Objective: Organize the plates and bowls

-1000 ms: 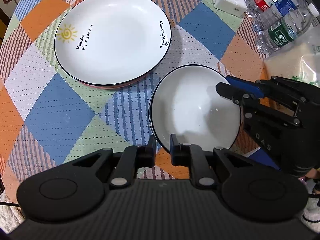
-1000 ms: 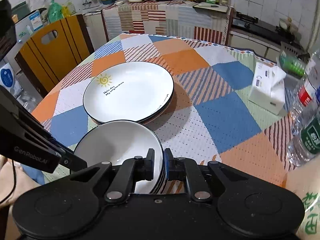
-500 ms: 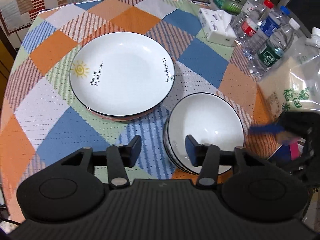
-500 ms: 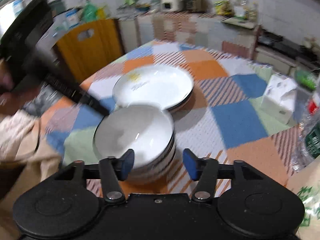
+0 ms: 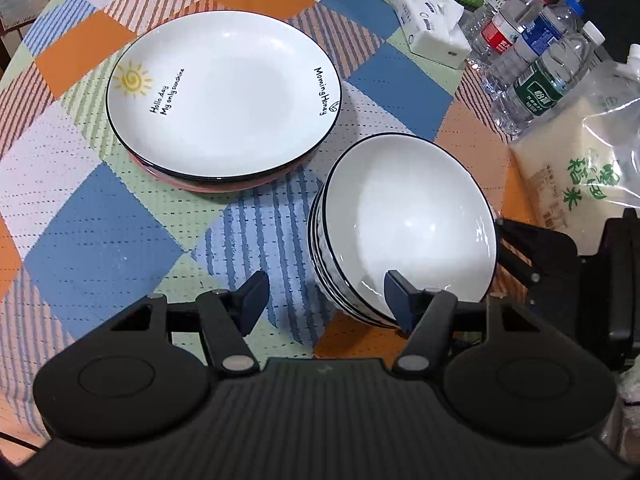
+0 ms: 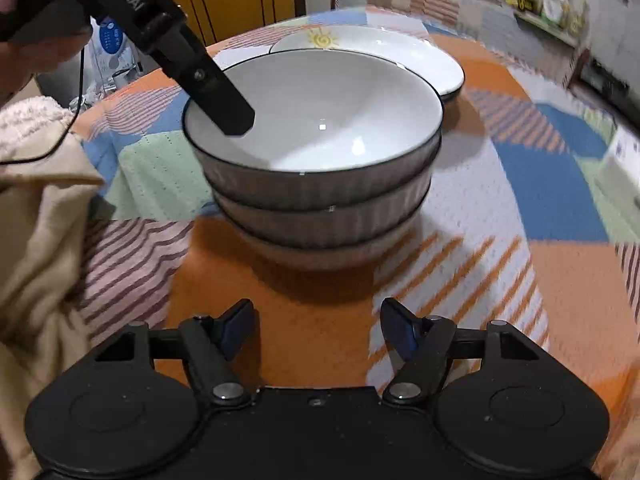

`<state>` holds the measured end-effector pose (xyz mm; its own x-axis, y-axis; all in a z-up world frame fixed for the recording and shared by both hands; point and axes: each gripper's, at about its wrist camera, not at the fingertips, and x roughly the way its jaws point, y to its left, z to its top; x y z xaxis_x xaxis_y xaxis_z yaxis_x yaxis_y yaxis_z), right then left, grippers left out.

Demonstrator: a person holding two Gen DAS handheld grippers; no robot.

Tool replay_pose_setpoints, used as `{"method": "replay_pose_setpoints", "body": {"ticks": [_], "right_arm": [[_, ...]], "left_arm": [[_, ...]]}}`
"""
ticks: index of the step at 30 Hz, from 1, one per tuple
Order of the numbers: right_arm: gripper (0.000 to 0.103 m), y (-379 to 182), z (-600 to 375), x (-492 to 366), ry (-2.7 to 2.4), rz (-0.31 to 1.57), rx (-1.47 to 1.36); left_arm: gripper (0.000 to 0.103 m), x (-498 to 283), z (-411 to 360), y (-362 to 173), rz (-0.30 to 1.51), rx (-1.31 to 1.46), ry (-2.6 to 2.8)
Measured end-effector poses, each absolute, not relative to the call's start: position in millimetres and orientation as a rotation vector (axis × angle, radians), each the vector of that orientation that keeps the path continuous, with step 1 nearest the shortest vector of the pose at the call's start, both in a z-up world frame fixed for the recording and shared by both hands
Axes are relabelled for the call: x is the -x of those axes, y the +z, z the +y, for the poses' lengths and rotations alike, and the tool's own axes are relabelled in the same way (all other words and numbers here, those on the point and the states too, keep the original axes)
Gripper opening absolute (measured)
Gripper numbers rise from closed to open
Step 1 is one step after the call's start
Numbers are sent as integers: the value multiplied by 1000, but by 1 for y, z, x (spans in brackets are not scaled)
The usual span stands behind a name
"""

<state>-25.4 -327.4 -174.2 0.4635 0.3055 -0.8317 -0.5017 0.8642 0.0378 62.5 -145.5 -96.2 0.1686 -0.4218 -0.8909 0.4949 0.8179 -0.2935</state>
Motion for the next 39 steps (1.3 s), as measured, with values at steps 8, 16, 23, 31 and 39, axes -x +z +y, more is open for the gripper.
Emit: {"method": "replay_pose_setpoints", "body": {"ticks": [8, 16, 23, 31, 39], "right_arm": [[103, -188, -326, 19, 512, 860, 218], [103, -198, -322, 12, 474, 764, 161], [102, -198, -315, 6, 492, 747, 100], [100, -199, -307, 9, 447, 710, 131], [100, -184, -291, 20, 450, 678, 162]], "left_arm": [[63, -63, -147, -108, 1213, -33, -657], [61, -58, -155, -123, 1190, 4, -707], [53, -66, -156, -131, 1215, 93, -690], [50, -68, -159, -125, 1252, 32, -718], [50, -65, -140, -102, 1242, 38, -712]]}}
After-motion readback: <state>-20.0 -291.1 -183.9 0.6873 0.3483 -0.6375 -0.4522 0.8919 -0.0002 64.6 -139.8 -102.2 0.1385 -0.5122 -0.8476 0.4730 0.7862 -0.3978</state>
